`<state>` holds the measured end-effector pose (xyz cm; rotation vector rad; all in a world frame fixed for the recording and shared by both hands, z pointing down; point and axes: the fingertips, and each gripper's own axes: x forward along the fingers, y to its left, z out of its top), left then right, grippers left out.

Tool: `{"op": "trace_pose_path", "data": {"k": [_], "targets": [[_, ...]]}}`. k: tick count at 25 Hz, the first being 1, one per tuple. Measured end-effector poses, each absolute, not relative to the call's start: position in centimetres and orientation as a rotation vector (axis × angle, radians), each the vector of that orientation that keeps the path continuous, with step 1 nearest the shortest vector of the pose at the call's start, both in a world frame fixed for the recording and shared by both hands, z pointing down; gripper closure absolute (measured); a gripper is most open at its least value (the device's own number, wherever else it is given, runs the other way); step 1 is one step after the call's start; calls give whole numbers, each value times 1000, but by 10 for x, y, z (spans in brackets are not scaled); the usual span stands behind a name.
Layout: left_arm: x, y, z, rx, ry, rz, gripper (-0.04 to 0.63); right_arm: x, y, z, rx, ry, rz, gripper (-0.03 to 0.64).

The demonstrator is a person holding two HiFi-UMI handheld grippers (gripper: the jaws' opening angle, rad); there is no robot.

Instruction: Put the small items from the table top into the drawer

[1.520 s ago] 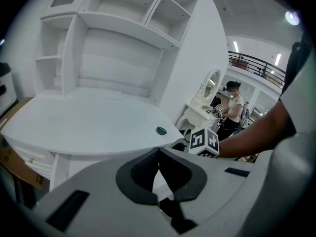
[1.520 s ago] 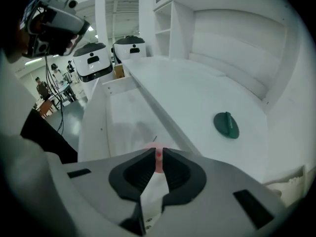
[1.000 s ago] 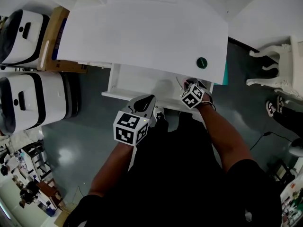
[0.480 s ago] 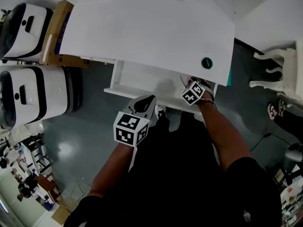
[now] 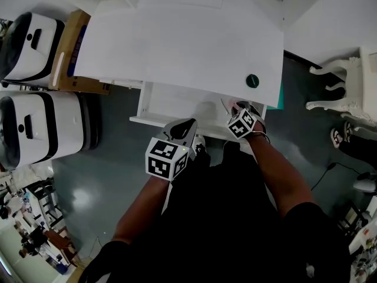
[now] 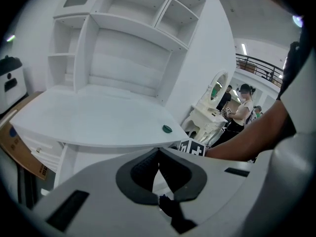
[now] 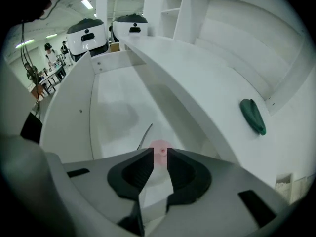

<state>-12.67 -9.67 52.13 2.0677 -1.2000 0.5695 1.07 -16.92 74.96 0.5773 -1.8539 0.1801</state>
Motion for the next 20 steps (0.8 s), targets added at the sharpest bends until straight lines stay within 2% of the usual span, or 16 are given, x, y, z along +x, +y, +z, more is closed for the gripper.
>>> {"op": "trace_pose_path", "data": {"k": [9, 20], "targets": [[-116, -100, 510, 2148, -1161, 554, 584, 11, -163, 671, 735, -2013, 303, 540], [-100, -111, 485, 2274, -1105, 525, 586, 25, -162, 521, 1013, -2371, 664, 566]]}}
